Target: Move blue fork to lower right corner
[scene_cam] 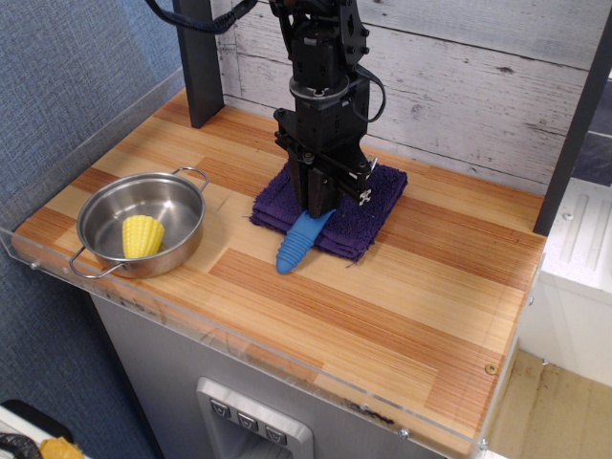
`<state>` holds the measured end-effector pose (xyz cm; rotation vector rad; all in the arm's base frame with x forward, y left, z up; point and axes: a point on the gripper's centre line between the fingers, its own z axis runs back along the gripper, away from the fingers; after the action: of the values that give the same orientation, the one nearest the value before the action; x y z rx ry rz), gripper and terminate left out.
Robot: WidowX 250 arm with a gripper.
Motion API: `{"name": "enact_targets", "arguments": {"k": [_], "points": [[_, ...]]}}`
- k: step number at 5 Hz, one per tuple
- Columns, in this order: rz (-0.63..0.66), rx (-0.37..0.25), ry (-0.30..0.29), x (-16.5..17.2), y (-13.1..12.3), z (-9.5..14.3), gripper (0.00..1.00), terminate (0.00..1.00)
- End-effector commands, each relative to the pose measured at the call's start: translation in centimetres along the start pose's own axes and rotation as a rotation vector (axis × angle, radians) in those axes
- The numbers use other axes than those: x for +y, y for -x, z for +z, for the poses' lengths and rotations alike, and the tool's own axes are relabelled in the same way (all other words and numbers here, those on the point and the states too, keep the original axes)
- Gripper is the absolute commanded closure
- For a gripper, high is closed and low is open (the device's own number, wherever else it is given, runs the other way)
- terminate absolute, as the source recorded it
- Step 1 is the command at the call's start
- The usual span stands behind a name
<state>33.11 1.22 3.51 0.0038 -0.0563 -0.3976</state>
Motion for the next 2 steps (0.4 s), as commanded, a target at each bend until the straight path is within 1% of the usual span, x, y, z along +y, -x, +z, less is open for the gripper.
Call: {"name": "enact_targets", "arguments": {"k": [1, 2], "points": [[0.013, -0.001, -0.029, 0.36, -0.27, 0.6, 0.0, 0.0], [0.023, 0.017, -0.03, 0.55, -0.04, -0.25, 0.0, 0.0]]}}
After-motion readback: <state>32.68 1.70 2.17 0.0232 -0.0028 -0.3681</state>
